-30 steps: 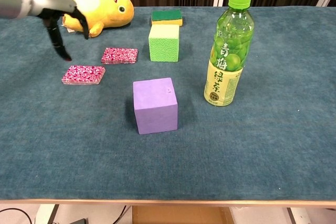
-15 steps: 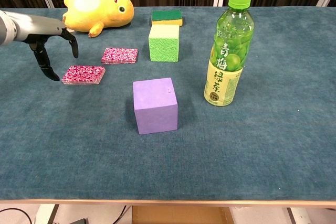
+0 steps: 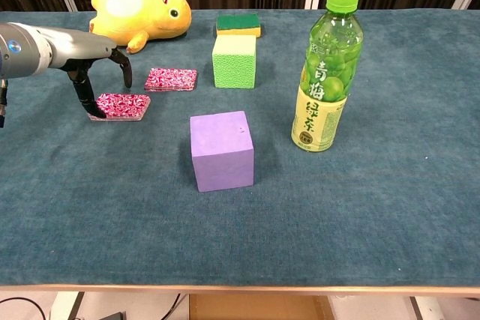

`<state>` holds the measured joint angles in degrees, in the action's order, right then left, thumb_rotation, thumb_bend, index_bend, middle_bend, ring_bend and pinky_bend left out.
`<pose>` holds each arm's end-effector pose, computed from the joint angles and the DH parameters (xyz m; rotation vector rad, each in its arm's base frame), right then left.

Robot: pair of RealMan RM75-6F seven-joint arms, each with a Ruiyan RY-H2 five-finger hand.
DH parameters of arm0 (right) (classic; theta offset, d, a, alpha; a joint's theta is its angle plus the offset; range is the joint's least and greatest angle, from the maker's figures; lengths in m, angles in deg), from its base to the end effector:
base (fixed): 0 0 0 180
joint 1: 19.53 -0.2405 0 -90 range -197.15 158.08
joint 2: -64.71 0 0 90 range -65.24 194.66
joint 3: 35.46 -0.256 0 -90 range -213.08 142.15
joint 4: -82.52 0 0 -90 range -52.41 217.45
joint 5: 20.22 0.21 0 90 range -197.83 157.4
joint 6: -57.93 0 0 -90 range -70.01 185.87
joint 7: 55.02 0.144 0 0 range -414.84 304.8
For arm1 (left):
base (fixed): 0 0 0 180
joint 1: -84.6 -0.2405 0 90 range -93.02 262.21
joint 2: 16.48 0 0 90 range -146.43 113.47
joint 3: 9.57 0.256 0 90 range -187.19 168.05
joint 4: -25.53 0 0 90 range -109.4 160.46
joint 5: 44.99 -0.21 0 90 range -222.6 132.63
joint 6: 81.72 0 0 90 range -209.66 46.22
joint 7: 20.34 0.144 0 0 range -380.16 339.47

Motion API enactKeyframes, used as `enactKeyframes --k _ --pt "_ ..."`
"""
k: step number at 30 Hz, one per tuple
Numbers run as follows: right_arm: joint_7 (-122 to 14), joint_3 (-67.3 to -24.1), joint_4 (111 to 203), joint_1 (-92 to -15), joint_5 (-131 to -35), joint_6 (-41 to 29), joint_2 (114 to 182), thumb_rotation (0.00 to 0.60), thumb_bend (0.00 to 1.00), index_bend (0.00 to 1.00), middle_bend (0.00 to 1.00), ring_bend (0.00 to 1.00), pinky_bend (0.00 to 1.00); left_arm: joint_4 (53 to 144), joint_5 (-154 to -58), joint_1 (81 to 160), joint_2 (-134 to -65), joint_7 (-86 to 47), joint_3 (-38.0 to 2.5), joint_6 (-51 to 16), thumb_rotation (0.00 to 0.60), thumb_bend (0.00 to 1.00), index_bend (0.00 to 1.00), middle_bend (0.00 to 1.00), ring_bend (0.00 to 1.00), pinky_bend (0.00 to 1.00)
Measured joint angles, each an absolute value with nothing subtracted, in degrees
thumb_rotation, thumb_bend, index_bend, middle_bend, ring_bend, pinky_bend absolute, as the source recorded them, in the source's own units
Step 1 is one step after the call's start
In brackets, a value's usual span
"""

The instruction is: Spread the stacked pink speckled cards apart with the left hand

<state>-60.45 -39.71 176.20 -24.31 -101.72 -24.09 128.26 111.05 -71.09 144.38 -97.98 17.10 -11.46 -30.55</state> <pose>-0.3184 -0.1849 0.1605 1.3636 -0.9003 0.7930 -0.1597 0.3913 0.0101 -1.8304 -0.9442 -0.4553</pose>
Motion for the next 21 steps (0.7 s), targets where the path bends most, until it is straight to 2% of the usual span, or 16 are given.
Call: enactKeyframes --k 21 --pt "-59.9 -39.7 176.2 -24.2 -101.8 -24.1 128.1 0.6 0.19 0.0 0.0 0.06 0.21 108.5 -68.1 145.3 -100.6 19.6 -11.9 -31.7 0.6 0.18 0.42 0.19 0.0 0.0"
